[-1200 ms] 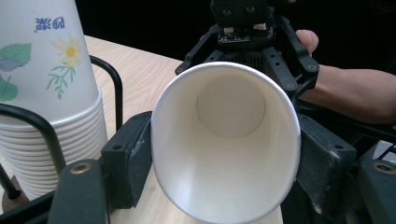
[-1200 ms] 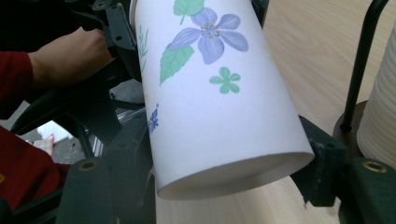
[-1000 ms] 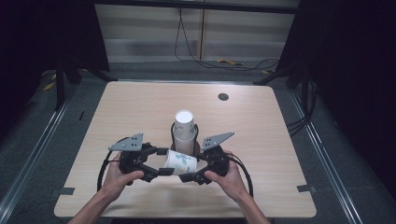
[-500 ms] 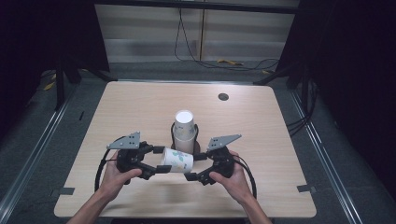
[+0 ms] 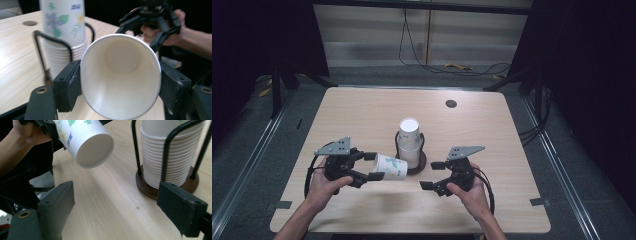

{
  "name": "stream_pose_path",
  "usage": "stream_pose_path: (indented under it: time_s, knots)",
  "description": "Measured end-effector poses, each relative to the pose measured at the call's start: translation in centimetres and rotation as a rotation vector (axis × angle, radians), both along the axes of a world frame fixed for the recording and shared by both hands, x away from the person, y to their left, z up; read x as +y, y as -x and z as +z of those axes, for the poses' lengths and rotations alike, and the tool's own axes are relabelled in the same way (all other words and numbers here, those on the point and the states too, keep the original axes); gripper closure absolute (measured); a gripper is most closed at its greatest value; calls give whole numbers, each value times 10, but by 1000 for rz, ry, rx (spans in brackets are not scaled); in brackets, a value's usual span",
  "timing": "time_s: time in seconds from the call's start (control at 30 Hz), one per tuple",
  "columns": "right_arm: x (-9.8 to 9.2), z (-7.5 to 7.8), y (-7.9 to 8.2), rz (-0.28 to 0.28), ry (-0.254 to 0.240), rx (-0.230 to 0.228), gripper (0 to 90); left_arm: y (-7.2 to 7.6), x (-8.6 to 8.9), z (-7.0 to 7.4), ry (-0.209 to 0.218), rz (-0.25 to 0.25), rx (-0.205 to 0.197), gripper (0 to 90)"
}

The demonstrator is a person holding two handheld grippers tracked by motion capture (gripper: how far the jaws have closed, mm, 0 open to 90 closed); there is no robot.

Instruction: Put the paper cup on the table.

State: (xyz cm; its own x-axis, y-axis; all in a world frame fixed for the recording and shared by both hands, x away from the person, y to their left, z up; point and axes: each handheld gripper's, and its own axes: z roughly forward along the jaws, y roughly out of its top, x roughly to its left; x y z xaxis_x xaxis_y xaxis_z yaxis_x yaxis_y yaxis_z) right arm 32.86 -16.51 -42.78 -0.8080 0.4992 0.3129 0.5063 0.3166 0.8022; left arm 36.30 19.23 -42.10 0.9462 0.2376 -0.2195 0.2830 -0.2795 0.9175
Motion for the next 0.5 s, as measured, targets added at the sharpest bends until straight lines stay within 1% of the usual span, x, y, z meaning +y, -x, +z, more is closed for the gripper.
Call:
stream_pose_path:
  time_s: [0.03,0.07,0.1,0.13,0.17,0.2,0.23,0.27,0.3,0.33,0.37,0.4,0.43,0.47,0.5]
  knots:
    - [-1,0,0,-10,3,-3,143,-1,2,0,1,6,-1,274]
    - [-3,-1,0,-27,3,-7,143,-3,7,2,-5,26,-7,274]
    - [-3,-1,0,-27,3,-7,143,-3,7,2,-5,26,-7,274]
    - [-5,-1,0,-44,9,-11,143,-5,13,4,4,44,-10,273]
    - [-5,-1,0,-54,12,-16,143,-5,15,5,4,51,-9,273]
    - [-6,-1,0,-65,15,-21,143,-6,18,6,-3,67,-19,273]
    - [-6,-1,0,-65,15,-21,143,-6,18,6,-3,67,-19,273]
    - [-7,0,-1,-82,29,-27,144,-10,23,6,3,90,-21,273]
    - [-7,0,-2,-86,48,-28,142,-12,25,5,2,97,-18,273]
    - [-8,1,-2,-100,68,-38,138,-13,27,5,-14,110,-23,273]
    - [-9,1,-2,-122,73,-48,138,-14,28,3,-20,117,-24,273]
    - [-11,1,-2,-136,67,-52,138,-14,28,3,-20,117,-24,272]
    - [-11,1,-2,-136,67,-52,138,-14,30,2,-23,123,-19,272]
    - [-13,-1,-1,-153,68,-58,138,-15,31,2,-29,131,-20,271]
    - [-13,-1,-1,-153,68,-58,138,-15,32,1,-38,140,-17,271]
